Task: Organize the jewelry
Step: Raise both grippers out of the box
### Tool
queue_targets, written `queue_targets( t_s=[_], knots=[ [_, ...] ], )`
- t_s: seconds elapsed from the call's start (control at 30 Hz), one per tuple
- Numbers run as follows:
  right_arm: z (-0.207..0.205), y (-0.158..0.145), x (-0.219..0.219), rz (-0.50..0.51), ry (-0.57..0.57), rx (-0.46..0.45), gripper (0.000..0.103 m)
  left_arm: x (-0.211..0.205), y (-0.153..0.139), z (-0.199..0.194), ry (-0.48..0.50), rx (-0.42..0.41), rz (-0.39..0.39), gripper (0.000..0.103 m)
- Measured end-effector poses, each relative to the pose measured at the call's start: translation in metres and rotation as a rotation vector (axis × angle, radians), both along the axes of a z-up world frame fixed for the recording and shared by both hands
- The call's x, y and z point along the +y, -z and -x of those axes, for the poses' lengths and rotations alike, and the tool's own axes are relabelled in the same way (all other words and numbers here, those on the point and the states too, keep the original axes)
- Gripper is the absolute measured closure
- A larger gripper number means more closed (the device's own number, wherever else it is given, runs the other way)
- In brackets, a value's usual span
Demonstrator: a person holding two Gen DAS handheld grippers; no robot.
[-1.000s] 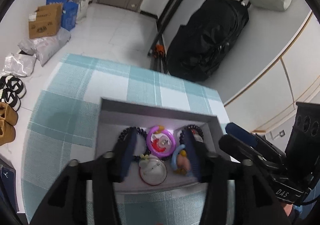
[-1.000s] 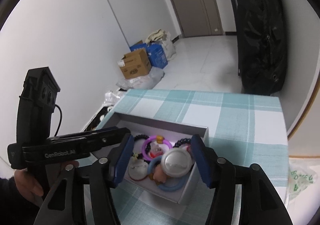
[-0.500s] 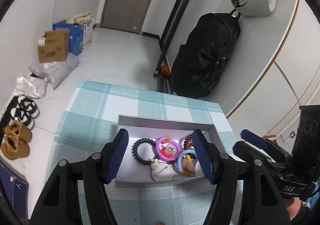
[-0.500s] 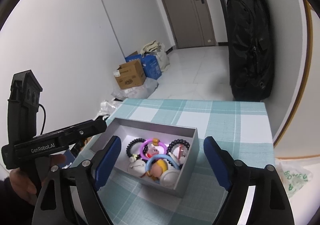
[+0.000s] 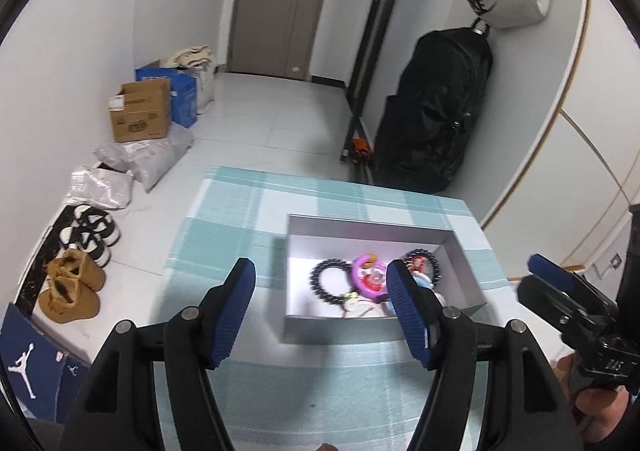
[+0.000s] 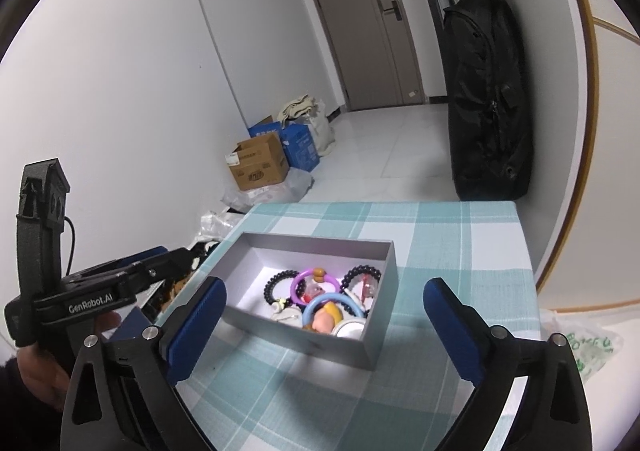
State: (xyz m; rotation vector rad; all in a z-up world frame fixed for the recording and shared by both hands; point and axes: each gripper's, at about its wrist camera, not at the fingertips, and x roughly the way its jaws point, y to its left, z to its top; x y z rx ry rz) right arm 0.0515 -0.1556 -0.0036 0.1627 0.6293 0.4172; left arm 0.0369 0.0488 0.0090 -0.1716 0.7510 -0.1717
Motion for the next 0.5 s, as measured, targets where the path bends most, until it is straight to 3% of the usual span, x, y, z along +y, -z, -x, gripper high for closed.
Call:
queue_targets(
  t_s=[0.2, 0.37, 0.5],
  knots=[
    [0.018, -0.002, 0.003, 0.01, 0.003, -0.044, 0.001, 0.008, -0.003, 0.013, -0.055, -0.032, -0.029, 0.034],
    [0.029, -0.002, 0.005, 0.031, 0.005, -0.061, 0.0, 0.001, -0.004, 0.024, -0.059, -0.059, -0.068, 0.025],
    [0.035, -0.003, 0.003, 0.022, 0.017, -0.063, 0.0, -0.002, -0.003, 0.029, -0.054, -0.065, -0.08, 0.024]
  ],
)
